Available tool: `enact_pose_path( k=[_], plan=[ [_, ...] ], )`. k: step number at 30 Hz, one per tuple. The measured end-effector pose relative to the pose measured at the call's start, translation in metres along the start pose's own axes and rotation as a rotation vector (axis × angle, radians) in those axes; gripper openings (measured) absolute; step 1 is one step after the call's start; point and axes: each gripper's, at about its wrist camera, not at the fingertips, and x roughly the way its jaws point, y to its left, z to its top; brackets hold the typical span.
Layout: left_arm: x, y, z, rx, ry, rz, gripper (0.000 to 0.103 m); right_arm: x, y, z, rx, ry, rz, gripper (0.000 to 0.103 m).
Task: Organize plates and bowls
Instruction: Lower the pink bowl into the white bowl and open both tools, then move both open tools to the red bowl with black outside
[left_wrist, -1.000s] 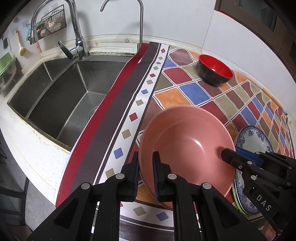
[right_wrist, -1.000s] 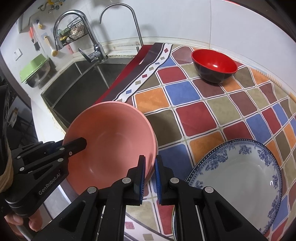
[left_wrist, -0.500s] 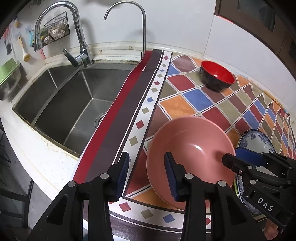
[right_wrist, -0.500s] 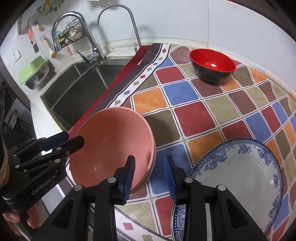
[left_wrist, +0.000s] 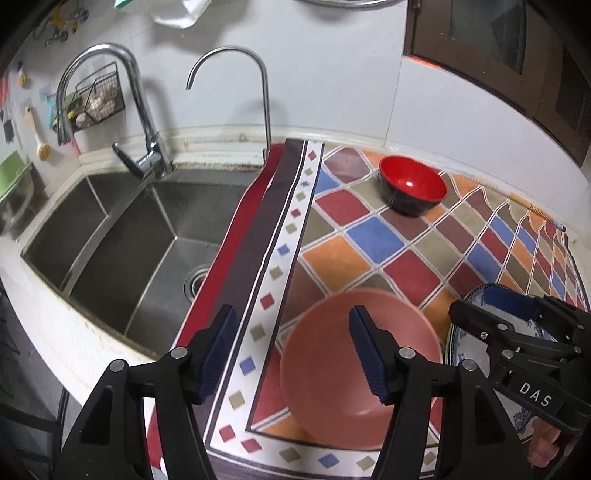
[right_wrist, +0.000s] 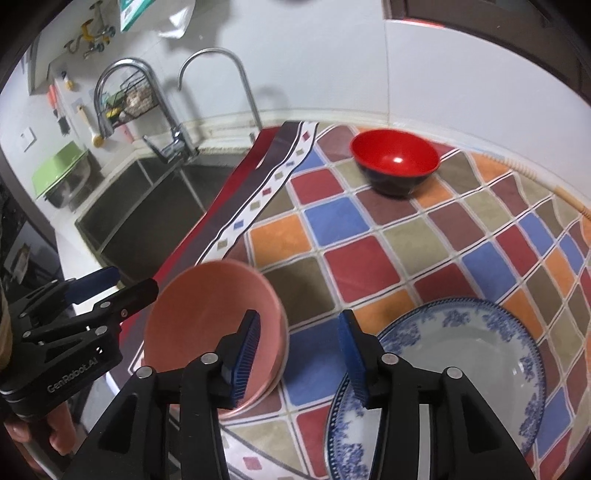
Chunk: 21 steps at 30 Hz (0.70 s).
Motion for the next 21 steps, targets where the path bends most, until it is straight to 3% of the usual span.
enact_pose_path(
  k=[3,21],
  plan=[
    [0.001,-0.003,0.009,0.027,-0.016,-0.002,0.066,-0.005,-0.005,0.007,0.007,-0.034,-0.033,0.054],
    [0.027,-0.025,0.073,0.156,-0.077,-0.068,0.074,-0.012,-0.039,0.056,0.095,-0.143,-0.159,0.055]
  ],
)
